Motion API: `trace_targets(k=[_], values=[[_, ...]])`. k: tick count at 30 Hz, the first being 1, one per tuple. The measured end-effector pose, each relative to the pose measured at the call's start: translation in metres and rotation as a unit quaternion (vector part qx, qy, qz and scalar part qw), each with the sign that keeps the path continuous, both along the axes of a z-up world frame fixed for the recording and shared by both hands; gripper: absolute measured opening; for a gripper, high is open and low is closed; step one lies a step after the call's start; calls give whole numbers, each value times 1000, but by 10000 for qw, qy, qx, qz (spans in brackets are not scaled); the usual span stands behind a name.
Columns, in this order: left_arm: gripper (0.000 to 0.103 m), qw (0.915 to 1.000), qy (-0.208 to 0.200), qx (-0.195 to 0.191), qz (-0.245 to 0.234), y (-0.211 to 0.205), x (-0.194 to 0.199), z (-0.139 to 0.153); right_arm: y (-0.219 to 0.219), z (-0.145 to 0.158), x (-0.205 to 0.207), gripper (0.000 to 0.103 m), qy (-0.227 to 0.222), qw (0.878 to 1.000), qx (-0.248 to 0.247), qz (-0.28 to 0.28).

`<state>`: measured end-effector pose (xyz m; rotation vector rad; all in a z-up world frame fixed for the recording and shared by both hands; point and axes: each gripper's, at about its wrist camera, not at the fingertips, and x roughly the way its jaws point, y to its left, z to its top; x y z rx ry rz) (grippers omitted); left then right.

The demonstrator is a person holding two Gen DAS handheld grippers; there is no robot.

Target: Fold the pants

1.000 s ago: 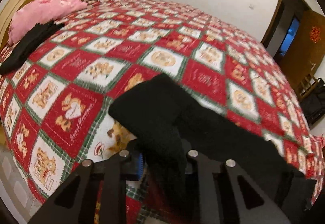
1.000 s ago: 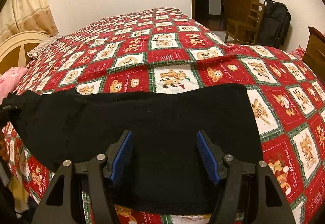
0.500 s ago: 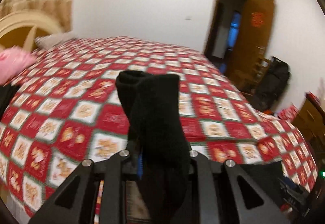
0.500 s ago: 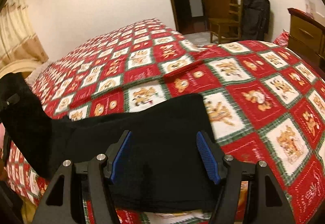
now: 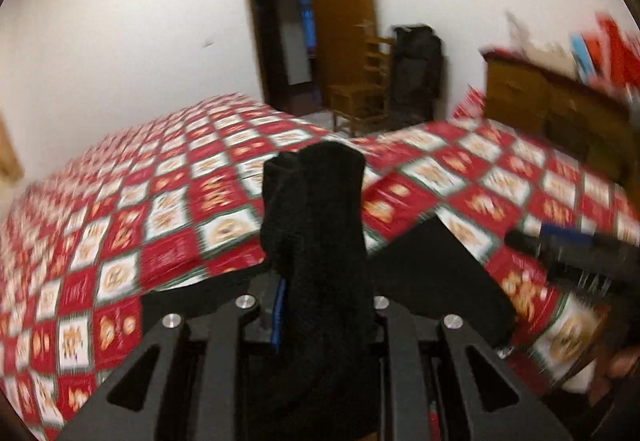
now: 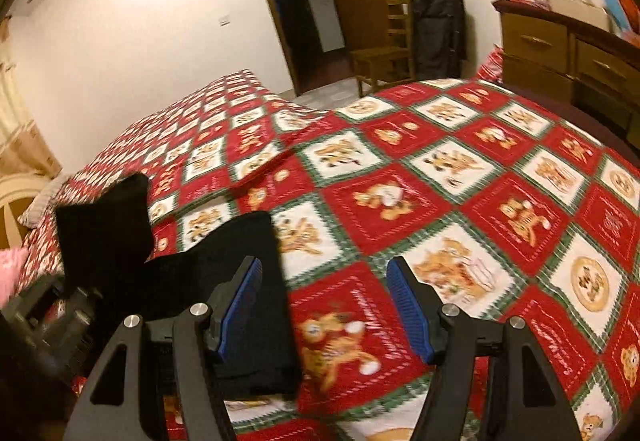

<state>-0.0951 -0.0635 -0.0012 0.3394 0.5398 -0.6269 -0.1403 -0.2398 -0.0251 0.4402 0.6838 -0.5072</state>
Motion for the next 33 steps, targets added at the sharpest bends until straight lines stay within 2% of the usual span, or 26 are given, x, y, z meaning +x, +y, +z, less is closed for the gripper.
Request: trace_targets(k=[5, 8, 12, 15, 16, 18, 20, 22, 23, 25, 28, 30, 33], values=[[22, 9977, 15, 568, -378, -30, -8, -29, -1, -2, -2, 67, -15, 10000, 37, 17], [23, 9959, 112, 741, -516, -38, -12, -40, 0, -2, -1, 67, 1, 10000, 8, 53], [31, 9916, 328, 1042, -699, -42, -14, -53, -4, -1, -2, 66, -18, 10000, 18, 0], [51, 9843, 47, 1359, -1126, -39, -29, -52, -9, 4, -4, 66, -115, 9999, 87, 6], [62, 9823, -19, 1363, -1287, -34, -33, -48, -10, 7, -5, 66, -210, 9996, 164, 85], [71, 9809, 45, 1157, -1565, -17, -38, -34, -9, 11, -3, 66, -457, 9976, 411, 332], [89, 9794, 153, 913, -1794, 4, -41, -16, -4, 11, 4, 66, -624, 9935, 718, 630], [96, 9803, 59, 708, -1841, 25, -41, 0, 7, 4, 18, 66, -643, 9877, 1000, 1017], [96, 9820, -1, 571, -1803, 37, -40, 9, 15, -1, 25, 66, -568, 9865, 1014, 1154], [97, 9901, 50, 275, -1378, 59, -22, 22, 31, -13, 41, 66, -319, 9867, 866, 1339], [99, 9986, 401, 59, -333, 76, 16, 21, 45, -29, 56, 66, 31, 9863, 823, 1427], [98, 9940, 969, -42, 512, 91, 46, 9, 51, -32, 59, 66, 91, 9848, 824, 1527], [98, 9775, 1643, -205, 1305, 109, 71, -13, 59, -35, 61, 66, 247, 9838, 725, 1620]])
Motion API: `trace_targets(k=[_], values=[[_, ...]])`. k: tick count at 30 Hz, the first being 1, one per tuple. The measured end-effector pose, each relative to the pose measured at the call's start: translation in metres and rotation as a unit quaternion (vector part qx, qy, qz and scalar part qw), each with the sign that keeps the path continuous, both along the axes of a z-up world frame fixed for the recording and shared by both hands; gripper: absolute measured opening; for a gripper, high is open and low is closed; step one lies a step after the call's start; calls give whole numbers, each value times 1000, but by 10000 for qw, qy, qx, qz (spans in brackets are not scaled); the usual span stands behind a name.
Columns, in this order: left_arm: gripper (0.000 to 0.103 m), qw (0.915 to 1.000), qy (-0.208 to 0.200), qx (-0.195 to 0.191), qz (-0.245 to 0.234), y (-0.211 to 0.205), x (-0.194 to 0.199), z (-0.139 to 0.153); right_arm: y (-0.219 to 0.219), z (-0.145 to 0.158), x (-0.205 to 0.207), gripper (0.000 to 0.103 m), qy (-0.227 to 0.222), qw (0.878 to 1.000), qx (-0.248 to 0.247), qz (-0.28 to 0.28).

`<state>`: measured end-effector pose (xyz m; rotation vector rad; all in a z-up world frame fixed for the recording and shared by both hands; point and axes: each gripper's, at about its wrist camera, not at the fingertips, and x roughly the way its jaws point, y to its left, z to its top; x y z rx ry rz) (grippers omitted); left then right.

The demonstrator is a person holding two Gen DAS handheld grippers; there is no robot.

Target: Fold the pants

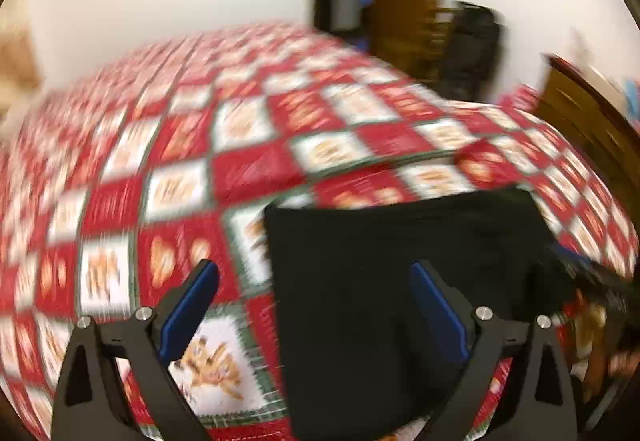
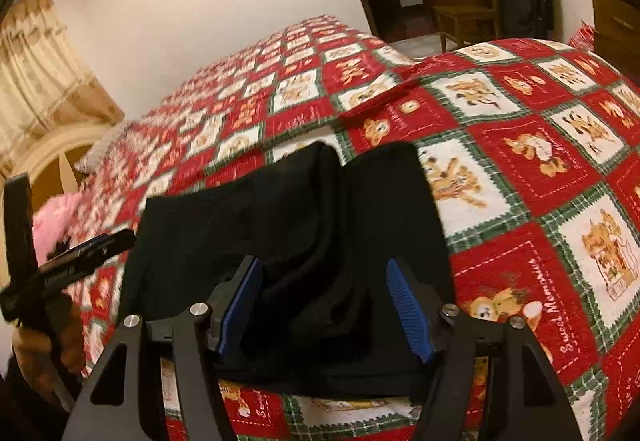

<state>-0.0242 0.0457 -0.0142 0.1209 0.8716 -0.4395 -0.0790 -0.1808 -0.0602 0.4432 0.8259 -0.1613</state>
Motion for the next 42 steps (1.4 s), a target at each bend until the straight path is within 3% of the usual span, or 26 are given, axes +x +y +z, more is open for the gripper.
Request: trace_targets(k=[3, 8, 9, 10, 11, 15, 21, 25, 28, 33, 36, 38, 42], values=[[97, 9980, 398, -257, 415, 16, 4, -18, 3, -6, 4, 66, 133, 9998, 81, 151], [97, 9969, 365, -185, 674, 28, 2, -24, 5, -12, 7, 66, 190, 9993, 127, 288], [97, 9966, 350, -177, 727, 31, 3, -23, 7, -11, 8, 61, 198, 9991, 57, 358], [97, 9963, 345, -188, 770, 33, 7, -21, 8, -11, 9, 41, 209, 9988, 26, 442], [97, 9958, 341, -213, 827, 36, 6, -20, 9, -11, 10, 29, 186, 9980, 159, 583], [97, 9942, 347, -346, 956, 45, 14, -14, 10, 1, 6, 18, 25, 9975, 44, 709], [97, 9952, 190, -443, 851, 34, 18, -4, -2, 32, -17, 18, -383, 9962, -105, 781], [97, 9971, 22, -303, 694, 16, 12, -2, -25, 13, -20, 18, -89, 9984, 19, 563], [97, 9976, -80, 125, 672, -2, 8, -12, -37, -3, -21, 18, 47, 9985, 289, 465], [95, 9931, -357, 874, 698, -21, 2, -36, -58, 2, -35, 20, 21, 9975, 670, 245], [96, 9914, -480, 1035, 636, -22, 0, -39, -63, 24, -53, 25, 27, 9990, -198, -396], [96, 9920, -409, 1016, 621, -19, 1, -36, -57, 42, -63, 25, -272, 9959, -658, -552], [96, 9935, -365, 790, 738, -6, 3, -21, -18, 53, -48, 25, -570, 9953, -667, 400]])
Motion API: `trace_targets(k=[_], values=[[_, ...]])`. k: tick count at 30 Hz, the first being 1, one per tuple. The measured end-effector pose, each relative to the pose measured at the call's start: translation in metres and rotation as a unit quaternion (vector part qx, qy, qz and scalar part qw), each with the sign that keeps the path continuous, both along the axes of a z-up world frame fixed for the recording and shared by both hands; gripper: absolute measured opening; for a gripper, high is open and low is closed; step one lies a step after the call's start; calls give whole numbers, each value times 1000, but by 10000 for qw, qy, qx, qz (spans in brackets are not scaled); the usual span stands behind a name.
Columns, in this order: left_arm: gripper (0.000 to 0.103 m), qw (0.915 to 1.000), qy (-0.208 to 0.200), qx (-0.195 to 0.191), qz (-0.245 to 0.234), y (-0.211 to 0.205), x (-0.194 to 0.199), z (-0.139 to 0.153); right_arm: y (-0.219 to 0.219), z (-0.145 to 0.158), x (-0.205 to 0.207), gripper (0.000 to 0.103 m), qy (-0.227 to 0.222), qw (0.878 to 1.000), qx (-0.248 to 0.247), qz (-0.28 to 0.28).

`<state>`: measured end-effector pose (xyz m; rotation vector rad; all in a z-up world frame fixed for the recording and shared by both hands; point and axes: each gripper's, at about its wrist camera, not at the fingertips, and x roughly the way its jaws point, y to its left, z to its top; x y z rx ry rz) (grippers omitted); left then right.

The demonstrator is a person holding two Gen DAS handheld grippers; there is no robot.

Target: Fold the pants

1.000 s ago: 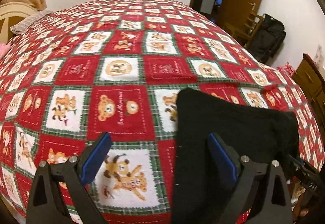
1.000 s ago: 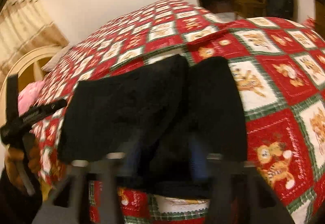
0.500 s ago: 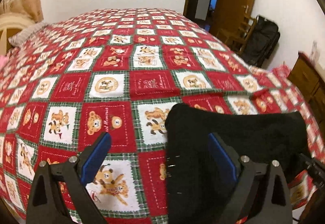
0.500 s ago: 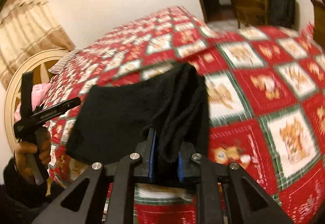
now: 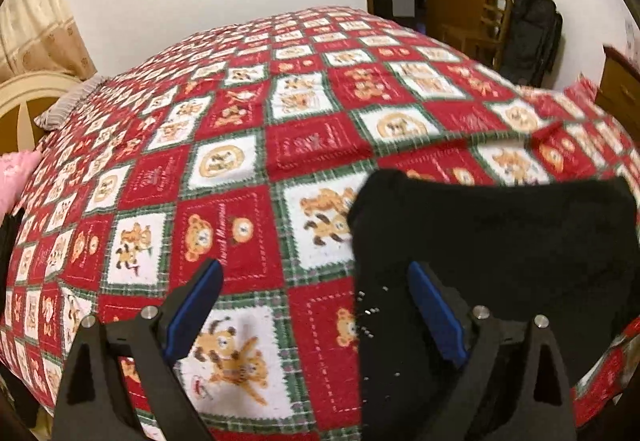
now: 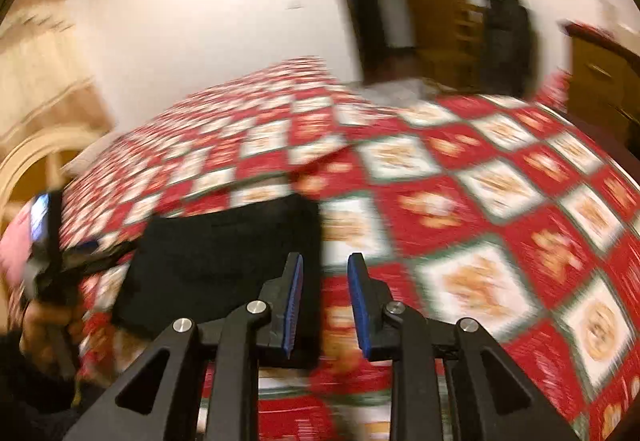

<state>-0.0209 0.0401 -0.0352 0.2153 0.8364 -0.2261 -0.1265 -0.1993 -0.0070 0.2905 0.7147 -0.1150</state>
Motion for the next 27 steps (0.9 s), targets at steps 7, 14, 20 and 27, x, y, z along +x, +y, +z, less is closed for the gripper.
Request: trace_targets(k=[7, 14, 20, 27], values=[[96, 9997, -151, -160, 137, 0, 13, 20, 49, -32, 24, 25, 603, 9924, -448, 974], [96, 9995, -55, 208, 219, -32, 42, -2, -3, -54, 8, 17, 896, 9924, 648, 542], [96, 9976, 489, 18, 492, -24, 63, -27, 2, -13, 20, 20, 344, 9972, 165, 648], [96, 9992, 241, -35, 309, -26, 38, 7, -8, -21, 95, 20, 500, 9949, -749, 452]])
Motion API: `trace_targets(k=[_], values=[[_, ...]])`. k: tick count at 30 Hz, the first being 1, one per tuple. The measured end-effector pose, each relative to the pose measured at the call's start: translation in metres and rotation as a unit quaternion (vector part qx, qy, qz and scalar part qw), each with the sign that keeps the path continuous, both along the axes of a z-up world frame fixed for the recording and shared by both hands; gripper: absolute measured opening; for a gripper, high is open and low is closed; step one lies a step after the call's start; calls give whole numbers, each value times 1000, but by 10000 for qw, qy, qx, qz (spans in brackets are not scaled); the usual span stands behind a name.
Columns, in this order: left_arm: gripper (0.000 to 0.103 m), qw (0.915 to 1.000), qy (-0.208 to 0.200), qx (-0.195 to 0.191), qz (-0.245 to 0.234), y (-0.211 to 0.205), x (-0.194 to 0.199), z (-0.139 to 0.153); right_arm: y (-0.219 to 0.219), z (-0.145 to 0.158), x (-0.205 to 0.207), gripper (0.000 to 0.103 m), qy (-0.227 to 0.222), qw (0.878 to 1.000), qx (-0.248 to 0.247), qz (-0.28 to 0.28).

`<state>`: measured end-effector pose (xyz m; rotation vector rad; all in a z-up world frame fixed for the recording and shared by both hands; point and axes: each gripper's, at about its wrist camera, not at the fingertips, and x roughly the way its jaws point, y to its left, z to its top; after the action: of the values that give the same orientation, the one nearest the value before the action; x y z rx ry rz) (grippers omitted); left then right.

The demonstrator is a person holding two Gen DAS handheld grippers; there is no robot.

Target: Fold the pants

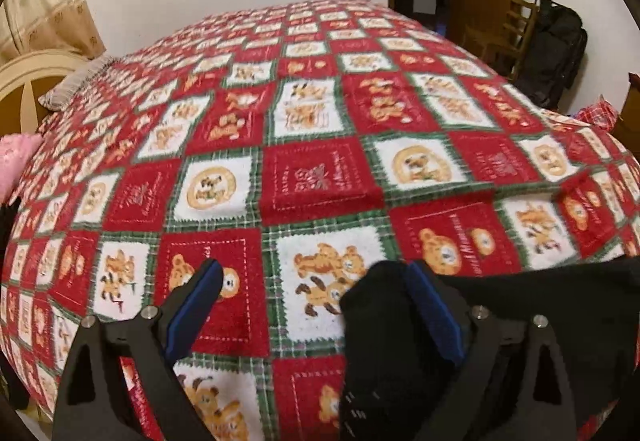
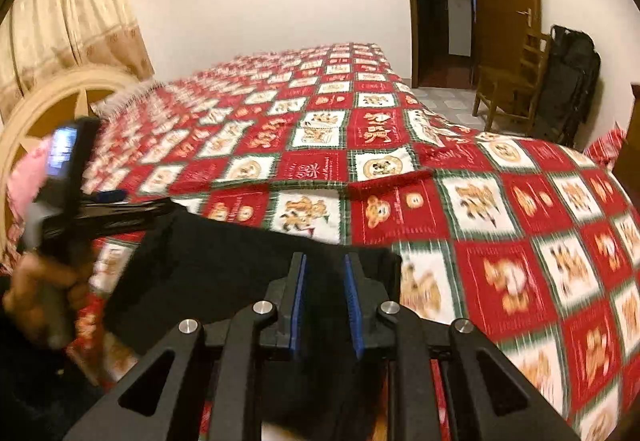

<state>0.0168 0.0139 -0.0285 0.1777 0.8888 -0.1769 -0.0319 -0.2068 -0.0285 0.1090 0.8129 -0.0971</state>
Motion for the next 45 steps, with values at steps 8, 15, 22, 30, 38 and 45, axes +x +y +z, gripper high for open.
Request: trace_targets(k=[8, 15, 22, 30, 38, 45], values=[[96, 9985, 48, 490, -218, -25, -2, -20, -11, -25, 20, 20, 319, 9988, -109, -362], [96, 9982, -13, 563, -199, -30, -1, -27, -11, -29, 31, 20, 359, 9982, -90, -465], [96, 9990, 94, 368, -217, -23, -7, -23, -9, 2, -24, 25, -520, 9949, 514, -700], [96, 9987, 83, -13, -500, -15, -40, -8, -8, 3, -76, 65, -783, 9878, 739, -1126], [97, 9970, 252, -199, -709, -10, -56, -23, -14, -19, -110, 65, -459, 9824, 979, -1522], [100, 9967, 395, -488, -515, -3, -55, -25, 1, -26, -86, 65, -182, 9899, 495, -1314]])
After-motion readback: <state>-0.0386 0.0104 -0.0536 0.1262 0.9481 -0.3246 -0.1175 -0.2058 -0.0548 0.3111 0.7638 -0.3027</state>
